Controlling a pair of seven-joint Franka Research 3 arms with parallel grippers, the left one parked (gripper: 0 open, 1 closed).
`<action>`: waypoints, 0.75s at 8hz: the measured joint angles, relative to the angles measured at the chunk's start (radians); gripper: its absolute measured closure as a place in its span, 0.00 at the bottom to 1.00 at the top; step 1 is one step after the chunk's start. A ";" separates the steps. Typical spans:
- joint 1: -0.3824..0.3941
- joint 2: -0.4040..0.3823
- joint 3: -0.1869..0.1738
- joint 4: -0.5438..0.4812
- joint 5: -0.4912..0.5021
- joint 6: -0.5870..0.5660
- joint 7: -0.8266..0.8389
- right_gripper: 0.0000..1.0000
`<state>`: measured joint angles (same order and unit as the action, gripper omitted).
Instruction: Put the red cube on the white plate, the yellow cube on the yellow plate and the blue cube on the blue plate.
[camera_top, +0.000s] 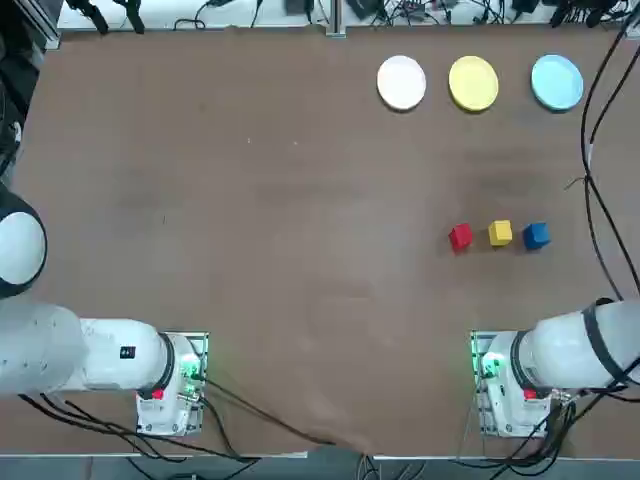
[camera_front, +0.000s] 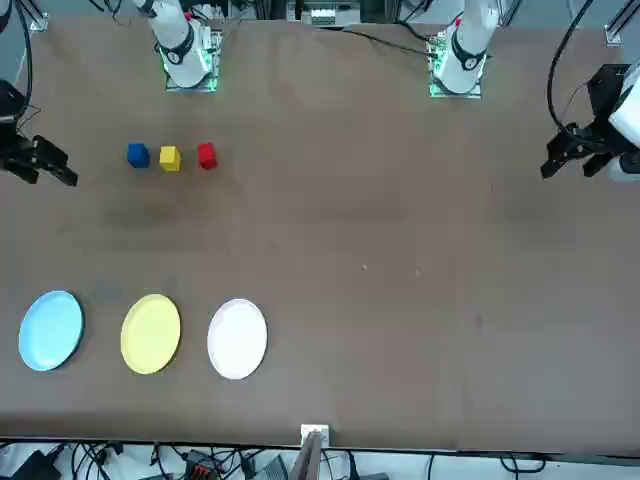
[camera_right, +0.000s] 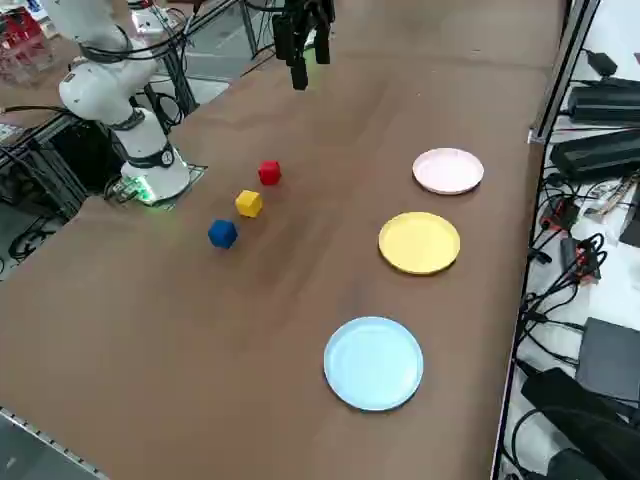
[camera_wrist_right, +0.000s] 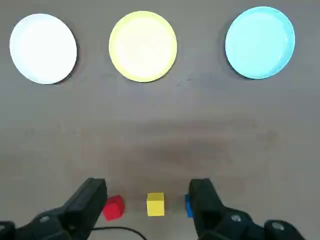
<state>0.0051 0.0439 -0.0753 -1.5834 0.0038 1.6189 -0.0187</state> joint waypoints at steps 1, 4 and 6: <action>0.000 0.000 0.000 0.000 0.000 -0.005 0.000 0.00; 0.002 0.000 0.000 0.000 0.000 -0.018 0.001 0.00; 0.002 0.002 0.000 0.000 0.000 -0.022 0.001 0.00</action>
<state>0.0072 0.0459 -0.0750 -1.5834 0.0038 1.5967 -0.0181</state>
